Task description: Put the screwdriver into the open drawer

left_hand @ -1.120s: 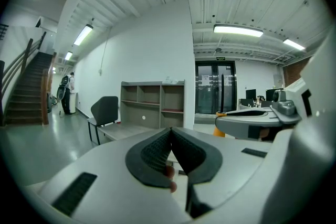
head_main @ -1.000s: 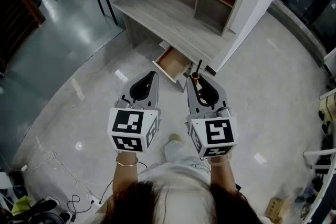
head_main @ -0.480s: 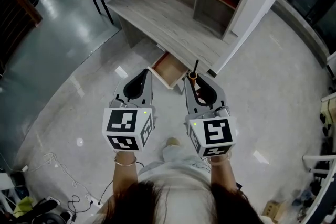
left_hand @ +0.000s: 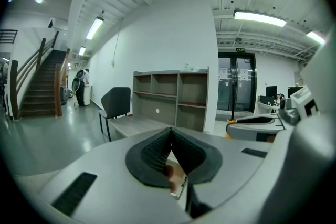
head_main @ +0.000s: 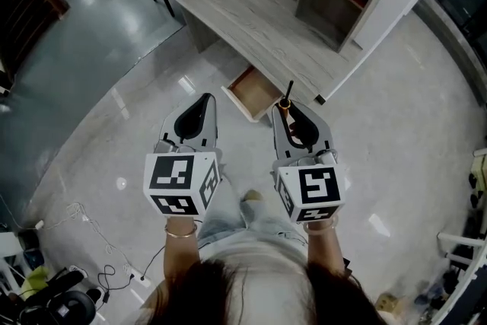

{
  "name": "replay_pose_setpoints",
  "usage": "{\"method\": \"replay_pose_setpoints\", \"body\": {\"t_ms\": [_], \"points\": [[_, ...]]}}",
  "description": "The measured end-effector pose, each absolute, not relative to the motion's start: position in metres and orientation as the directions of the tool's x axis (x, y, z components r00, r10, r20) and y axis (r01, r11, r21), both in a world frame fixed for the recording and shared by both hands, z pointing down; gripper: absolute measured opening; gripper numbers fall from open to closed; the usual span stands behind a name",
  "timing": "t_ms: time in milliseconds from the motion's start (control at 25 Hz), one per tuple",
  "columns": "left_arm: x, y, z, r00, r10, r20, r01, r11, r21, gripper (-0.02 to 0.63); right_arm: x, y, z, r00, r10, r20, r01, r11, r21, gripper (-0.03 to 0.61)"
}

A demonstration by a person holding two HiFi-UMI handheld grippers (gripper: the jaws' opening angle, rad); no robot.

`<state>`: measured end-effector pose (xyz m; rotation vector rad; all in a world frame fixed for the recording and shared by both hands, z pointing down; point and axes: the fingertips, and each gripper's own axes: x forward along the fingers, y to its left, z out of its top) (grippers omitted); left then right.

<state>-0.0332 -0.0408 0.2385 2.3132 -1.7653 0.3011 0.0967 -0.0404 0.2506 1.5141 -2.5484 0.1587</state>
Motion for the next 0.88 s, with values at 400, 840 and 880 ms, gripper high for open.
{"method": "replay_pose_setpoints", "body": {"t_ms": [400,840,880], "points": [[-0.058,-0.088,0.249,0.299,-0.904,0.305,-0.953,-0.298,0.049,0.017,0.075,-0.077,0.274,-0.42,-0.877,0.235,-0.904,0.428,-0.019,0.084],[-0.079,-0.147,0.269,0.339,-0.878,0.338,-0.939,-0.336,0.07,0.017,0.051,-0.122,0.307,-0.384,-0.874,0.298,-0.915,0.404,0.005,0.084],[-0.081,-0.152,0.272,0.342,-0.876,0.341,-0.938,-0.338,0.073,0.017,0.05,-0.126,0.311,-0.383,-0.872,0.305,-0.915,0.404,0.009,0.084]]}}
